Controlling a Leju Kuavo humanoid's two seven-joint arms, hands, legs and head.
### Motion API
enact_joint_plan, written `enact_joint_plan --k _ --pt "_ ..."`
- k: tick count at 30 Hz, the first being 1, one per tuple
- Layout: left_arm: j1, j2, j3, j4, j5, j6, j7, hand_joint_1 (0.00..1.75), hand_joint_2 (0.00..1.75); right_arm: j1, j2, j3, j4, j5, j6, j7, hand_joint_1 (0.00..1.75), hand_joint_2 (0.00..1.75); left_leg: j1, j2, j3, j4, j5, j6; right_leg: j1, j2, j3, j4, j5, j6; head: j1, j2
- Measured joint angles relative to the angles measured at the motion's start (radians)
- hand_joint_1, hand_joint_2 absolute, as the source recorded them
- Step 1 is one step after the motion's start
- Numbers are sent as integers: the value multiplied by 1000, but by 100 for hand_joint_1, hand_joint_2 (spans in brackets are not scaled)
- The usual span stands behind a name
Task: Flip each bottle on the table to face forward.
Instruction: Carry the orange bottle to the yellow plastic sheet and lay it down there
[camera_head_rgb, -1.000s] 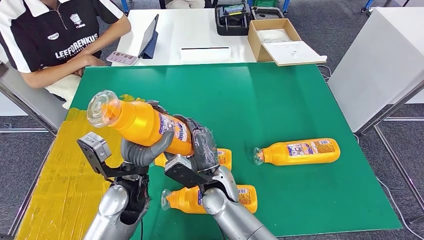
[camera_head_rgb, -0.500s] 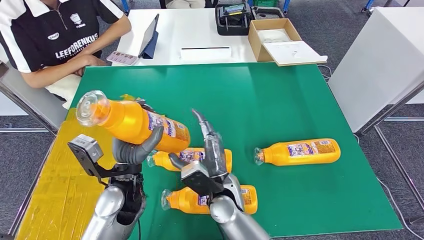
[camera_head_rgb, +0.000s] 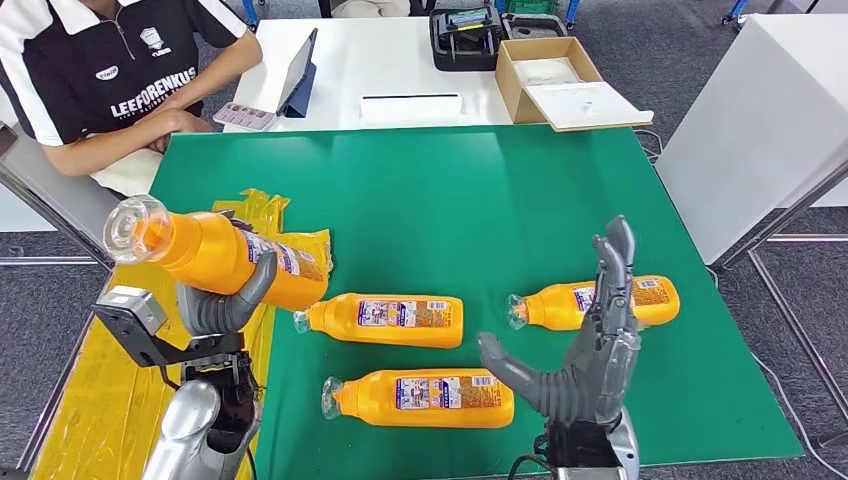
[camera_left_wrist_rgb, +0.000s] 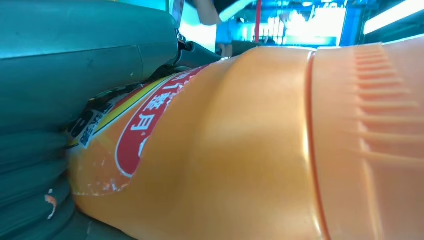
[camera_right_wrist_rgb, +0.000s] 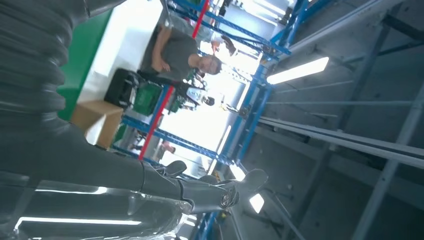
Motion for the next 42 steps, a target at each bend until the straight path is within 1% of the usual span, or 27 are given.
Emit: enact_joint_plan --k 6,7,9,12,14,17,18,20,22,24,27,30,32,34,39,42 --pt "4 5 14 0 -16 18 -6 175 175 13 -40 -10 -49 8 -11 -1 0 175 1 0 0 0 1 0 0 0 0 0 0 0 0 0" --pt "6 6 15 0 -35 37 -12 175 175 13 -47 -10 -52 16 -21 1 0 175 1 0 0 0 1 0 0 0 0 0 0 0 0 0" --pt "13 9 21 -1 -108 102 -29 175 175 17 -67 -15 -55 48 -54 14 0 175 1 0 0 0 1 0 0 0 0 1 0 0 0 0" --pt "33 16 41 -4 -294 224 -47 175 175 30 -108 -46 -62 140 -85 68 0 175 0 0 0 0 1 0 0 0 0 1 0 0 0 0" --pt "42 22 58 -3 -455 296 -38 175 175 40 -125 -78 -72 235 -81 131 0 175 0 0 0 0 1 0 0 0 0 0 0 0 0 0" --pt "34 36 74 17 -708 375 6 175 175 62 -137 -138 -93 361 -53 236 0 175 0 -1 0 0 1 0 0 -1 0 0 0 0 0 0" --pt "28 42 76 31 -784 395 24 175 175 74 -142 -159 -98 383 -43 257 0 175 0 -2 0 0 1 0 0 -1 0 0 0 0 0 0" --pt "17 53 85 64 -921 426 59 175 175 103 -156 -202 -105 394 -30 273 0 175 0 -3 0 0 1 0 0 -1 0 0 0 0 0 0" --pt "9 64 100 96 -1027 440 82 175 175 130 -173 -243 -106 384 -22 272 0 175 0 -3 0 0 1 0 0 -1 0 0 0 0 0 0" --pt "4 72 114 120 -1074 442 88 175 175 148 -184 -273 -106 376 -20 267 0 175 0 -2 0 0 1 0 0 -1 0 0 0 0 0 0" --pt "-3 78 128 142 -1106 442 94 175 175 160 -192 -297 -106 374 -14 263 0 175 0 -2 0 0 1 0 0 -1 0 0 0 0 0 0" --pt "-6 79 150 153 -1252 443 127 175 175 166 -196 -308 -106 385 3 264 0 175 0 -2 0 0 1 0 0 -1 0 0 0 0 0 0" --pt "-7 80 169 160 -1375 444 160 175 175 174 -196 -310 -106 405 13 267 0 175 0 -2 0 0 1 0 0 -1 0 0 0 0 0 0" --pt "-10 85 183 173 -1461 444 199 175 175 185 -196 -311 -106 432 22 273 0 175 0 -2 0 0 1 0 0 -1 0 0 0 0 0 0" --pt "-23 108 188 229 -1606 444 320 175 175 208 -194 -312 -109 499 60 305 0 175 0 -2 0 0 1 0 1 -1 0 0 0 0 0 0" --pt "-41 125 184 276 -1662 444 389 175 175 210 -192 -317 -113 522 84 321 0 175 0 -2 0 0 1 0 0 -1 0 0 0 0 0 0"
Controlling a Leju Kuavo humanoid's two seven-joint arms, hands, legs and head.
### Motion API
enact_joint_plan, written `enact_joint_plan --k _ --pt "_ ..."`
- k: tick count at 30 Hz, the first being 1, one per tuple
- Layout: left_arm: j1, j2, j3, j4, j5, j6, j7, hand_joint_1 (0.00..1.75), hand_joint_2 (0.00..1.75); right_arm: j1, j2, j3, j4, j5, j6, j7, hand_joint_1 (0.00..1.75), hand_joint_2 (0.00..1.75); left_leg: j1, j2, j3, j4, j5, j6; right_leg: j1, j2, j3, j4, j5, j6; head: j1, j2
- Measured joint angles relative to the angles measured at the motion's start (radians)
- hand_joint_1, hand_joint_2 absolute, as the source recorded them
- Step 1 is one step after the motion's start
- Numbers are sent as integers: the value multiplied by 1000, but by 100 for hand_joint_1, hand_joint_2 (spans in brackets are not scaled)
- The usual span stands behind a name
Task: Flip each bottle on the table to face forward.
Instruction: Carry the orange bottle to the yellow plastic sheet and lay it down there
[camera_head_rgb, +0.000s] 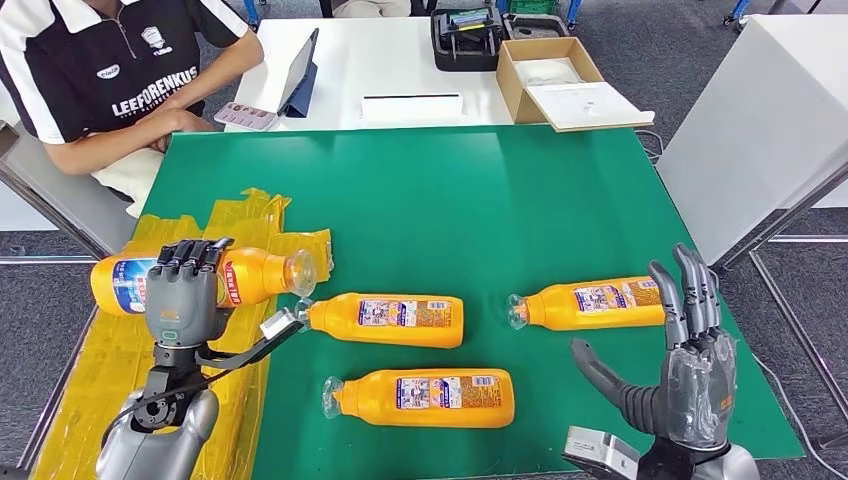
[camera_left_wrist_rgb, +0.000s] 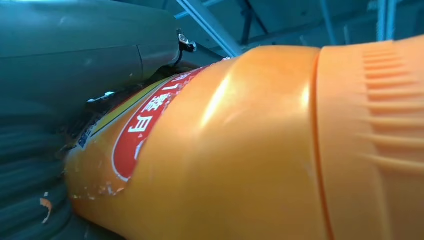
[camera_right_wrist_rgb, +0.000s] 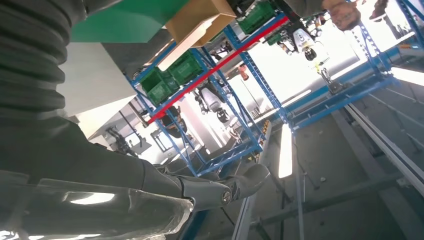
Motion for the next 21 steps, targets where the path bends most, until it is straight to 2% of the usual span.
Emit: enact_joint_plan --k 10,21 --pt "-55 78 -58 135 -15 -64 207 175 175 16 17 -13 -14 53 39 16 0 175 0 0 0 0 0 0 0 0 0 0 0 0 0 0" --pt "-59 101 -82 174 -15 -89 230 175 175 28 46 -14 -24 82 53 26 0 175 0 0 0 0 0 0 0 0 0 0 0 0 0 0"
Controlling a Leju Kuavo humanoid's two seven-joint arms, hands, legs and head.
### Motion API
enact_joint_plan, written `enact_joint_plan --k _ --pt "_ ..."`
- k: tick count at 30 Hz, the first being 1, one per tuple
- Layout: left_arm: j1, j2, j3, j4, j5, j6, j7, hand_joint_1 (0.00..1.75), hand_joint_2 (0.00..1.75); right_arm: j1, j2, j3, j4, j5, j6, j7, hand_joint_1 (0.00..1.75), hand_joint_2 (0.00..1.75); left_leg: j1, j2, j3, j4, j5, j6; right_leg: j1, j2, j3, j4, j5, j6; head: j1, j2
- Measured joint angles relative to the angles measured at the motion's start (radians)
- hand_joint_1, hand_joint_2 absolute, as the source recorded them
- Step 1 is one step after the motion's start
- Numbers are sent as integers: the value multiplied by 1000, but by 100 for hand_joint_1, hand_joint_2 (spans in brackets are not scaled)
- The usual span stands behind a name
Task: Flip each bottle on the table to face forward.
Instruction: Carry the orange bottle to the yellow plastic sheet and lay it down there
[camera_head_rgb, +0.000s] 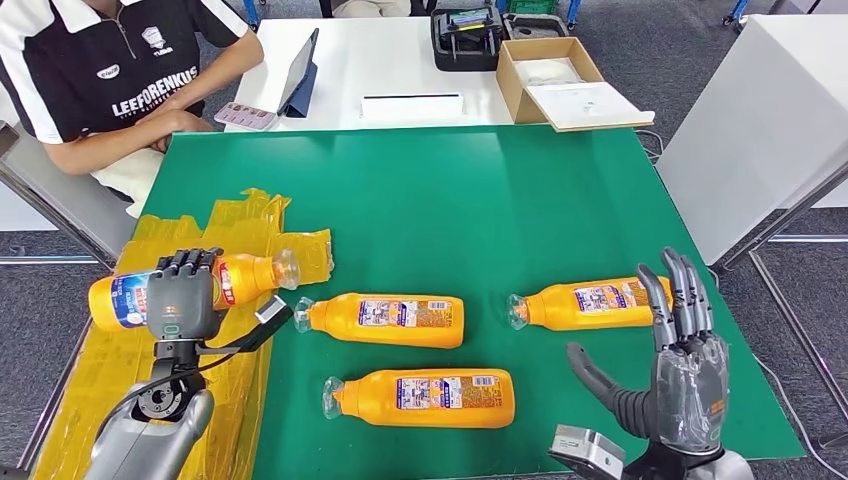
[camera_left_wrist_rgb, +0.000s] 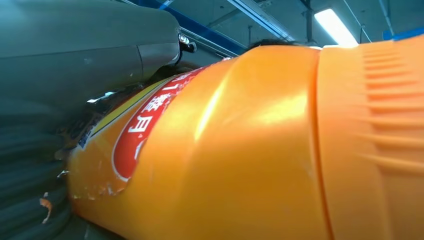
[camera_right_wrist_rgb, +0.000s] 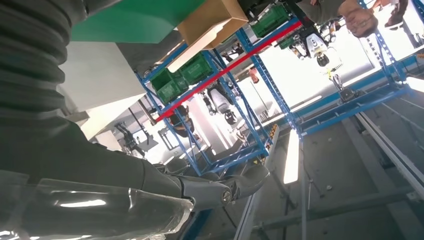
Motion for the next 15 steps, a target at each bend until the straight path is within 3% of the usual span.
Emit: enact_joint_plan --k 4,5,8,9,15 --pt "-1 1 -2 7 0 -17 0 173 175 4 13 -2 -15 22 21 7 0 175 0 0 0 0 0 0 0 0 0 0 0 0 0 0" --pt "-1 1 0 9 0 -19 -7 165 175 8 16 -3 -19 27 24 7 0 175 0 0 0 0 0 0 0 0 0 0 0 0 0 0" --pt "11 1 19 16 21 -10 -51 36 175 19 26 -2 -26 36 23 0 0 175 0 0 -1 0 0 0 0 0 1 0 0 0 0 0" --pt "19 1 31 18 39 -2 -68 1 175 20 29 1 -24 34 23 -5 0 175 0 1 -1 0 0 0 0 1 0 0 0 0 0 0" --pt "141 23 128 -10 198 40 -194 0 175 -42 32 35 35 -26 22 -34 0 175 0 5 0 -1 -2 -2 0 4 -1 1 0 0 0 0"
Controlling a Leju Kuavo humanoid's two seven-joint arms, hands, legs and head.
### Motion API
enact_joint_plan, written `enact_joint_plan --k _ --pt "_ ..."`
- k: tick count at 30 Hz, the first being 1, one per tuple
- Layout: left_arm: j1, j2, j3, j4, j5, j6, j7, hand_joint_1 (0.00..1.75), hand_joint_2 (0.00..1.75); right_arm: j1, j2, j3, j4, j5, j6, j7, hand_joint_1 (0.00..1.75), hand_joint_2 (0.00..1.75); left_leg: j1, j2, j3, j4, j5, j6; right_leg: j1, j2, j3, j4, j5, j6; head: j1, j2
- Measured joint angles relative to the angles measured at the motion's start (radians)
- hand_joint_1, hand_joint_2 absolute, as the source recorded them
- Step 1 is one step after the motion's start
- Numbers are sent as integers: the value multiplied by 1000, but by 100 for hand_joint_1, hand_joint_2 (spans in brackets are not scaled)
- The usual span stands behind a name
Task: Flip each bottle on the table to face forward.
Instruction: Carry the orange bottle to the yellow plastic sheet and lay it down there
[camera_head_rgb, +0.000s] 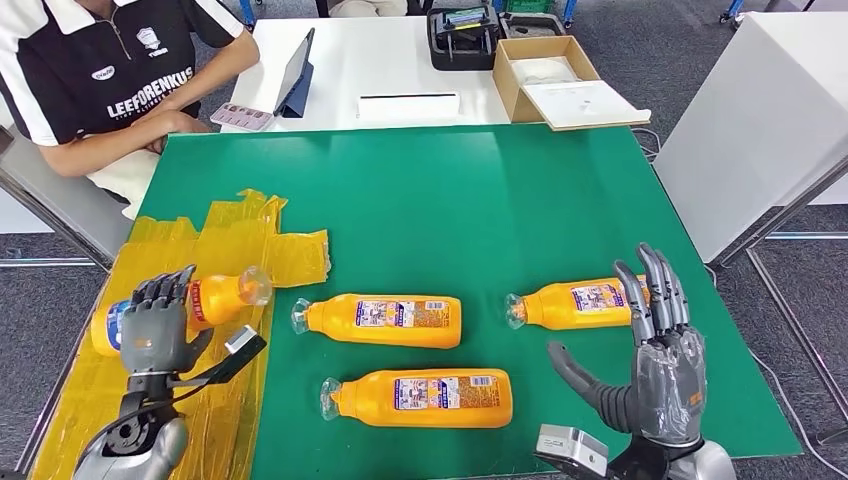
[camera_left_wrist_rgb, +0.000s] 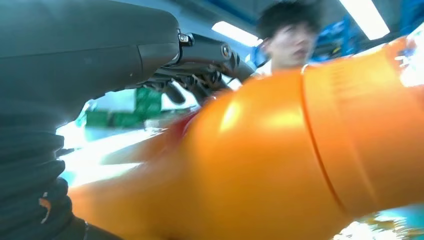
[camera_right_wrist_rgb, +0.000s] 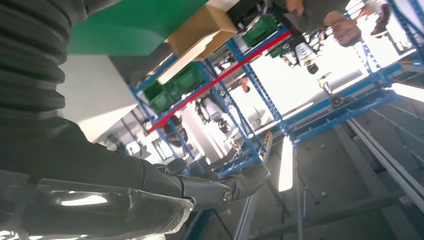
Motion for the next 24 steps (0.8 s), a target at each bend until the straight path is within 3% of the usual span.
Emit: enact_joint_plan --k 6,24 --pt "100 2 60 -83 49 -38 -66 0 175 -35 -28 23 27 -30 -7 10 0 175 0 -5 -1 0 1 0 0 -4 0 0 -1 0 0 0" --pt "135 -16 67 -146 65 -89 -73 0 175 -8 -55 46 28 -6 -16 29 0 175 0 -5 -1 0 1 1 0 -4 1 0 0 0 0 0"
